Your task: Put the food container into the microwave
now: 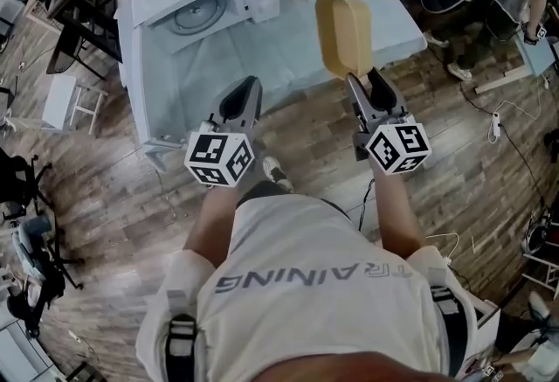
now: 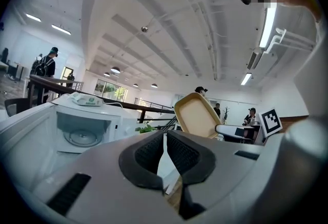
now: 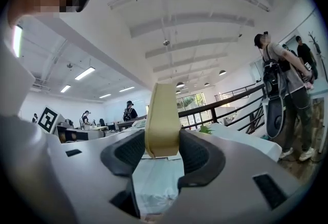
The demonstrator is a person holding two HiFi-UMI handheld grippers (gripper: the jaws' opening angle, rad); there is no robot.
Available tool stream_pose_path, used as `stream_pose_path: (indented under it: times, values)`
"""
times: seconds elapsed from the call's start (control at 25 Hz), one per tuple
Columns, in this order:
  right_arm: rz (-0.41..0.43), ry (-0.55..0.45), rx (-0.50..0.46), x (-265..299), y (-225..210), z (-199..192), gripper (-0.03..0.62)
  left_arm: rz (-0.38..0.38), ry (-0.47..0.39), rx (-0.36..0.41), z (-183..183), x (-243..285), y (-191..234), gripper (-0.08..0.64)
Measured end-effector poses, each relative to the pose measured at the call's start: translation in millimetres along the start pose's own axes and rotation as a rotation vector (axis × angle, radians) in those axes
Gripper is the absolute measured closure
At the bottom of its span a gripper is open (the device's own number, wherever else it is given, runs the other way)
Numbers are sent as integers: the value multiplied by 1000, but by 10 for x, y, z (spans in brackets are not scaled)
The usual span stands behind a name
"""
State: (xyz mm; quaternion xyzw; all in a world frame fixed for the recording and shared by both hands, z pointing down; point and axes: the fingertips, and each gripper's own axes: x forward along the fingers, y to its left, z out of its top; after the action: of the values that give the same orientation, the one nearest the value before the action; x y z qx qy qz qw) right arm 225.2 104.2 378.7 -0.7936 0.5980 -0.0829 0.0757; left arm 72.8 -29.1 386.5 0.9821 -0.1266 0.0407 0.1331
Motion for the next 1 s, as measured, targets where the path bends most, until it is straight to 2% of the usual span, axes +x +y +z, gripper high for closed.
stream_pose_path:
  times: [0.36,0.72,1.0]
  values:
    - [120,32,2,964,218,-36,368,111,-2,-13,180,194,810,512]
    - [302,105,8,1679,465,-193,368,249,-10,-43,255,276,1352,512]
    - [488,168,23,2257,500,-241,368,417,-32,-71,332,364,1600,512]
